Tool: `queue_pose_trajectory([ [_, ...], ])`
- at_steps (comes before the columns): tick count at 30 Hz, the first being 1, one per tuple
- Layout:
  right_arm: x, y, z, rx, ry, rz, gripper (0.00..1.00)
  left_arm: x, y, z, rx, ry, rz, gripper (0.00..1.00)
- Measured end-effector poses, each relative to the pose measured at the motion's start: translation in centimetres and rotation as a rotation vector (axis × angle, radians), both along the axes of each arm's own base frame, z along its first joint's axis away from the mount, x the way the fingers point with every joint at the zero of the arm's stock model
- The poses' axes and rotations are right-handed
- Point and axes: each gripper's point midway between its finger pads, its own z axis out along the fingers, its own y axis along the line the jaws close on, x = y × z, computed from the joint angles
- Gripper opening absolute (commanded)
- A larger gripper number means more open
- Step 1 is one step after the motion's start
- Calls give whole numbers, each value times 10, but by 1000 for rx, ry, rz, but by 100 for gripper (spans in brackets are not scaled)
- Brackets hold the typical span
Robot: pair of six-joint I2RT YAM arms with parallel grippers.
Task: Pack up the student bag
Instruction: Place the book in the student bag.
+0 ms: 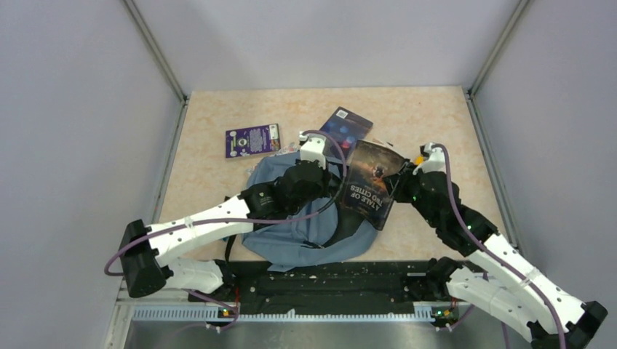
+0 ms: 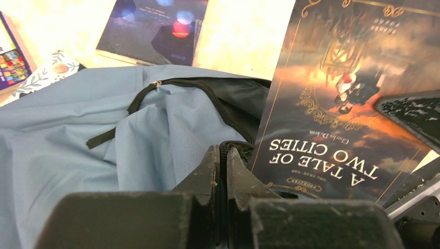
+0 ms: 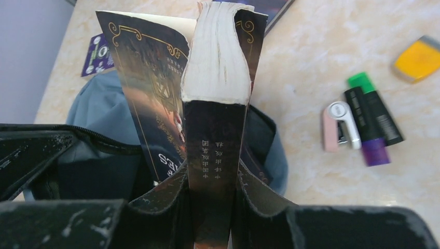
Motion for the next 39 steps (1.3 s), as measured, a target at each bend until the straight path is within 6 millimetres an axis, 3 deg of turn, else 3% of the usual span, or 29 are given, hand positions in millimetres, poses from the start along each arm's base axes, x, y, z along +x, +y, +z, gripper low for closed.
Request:
queue_pose_trajectory([
  [12,-13,24,-26,324,53,18,0,11,35,7,-91,-13,29,0],
  [29,-7,52,-5,596,46,63,0,19,45,9,-179,8,15,0],
  [32,-10,52,-26,594,91,54,0,21,47,10,-191,3,23,0],
  [37,-31,44,-106,534,288,0,0,23,49,6,-208,3,34,0],
  [39,-38,38,-129,517,345,-32,0,22,48,5,-212,6,30,0],
])
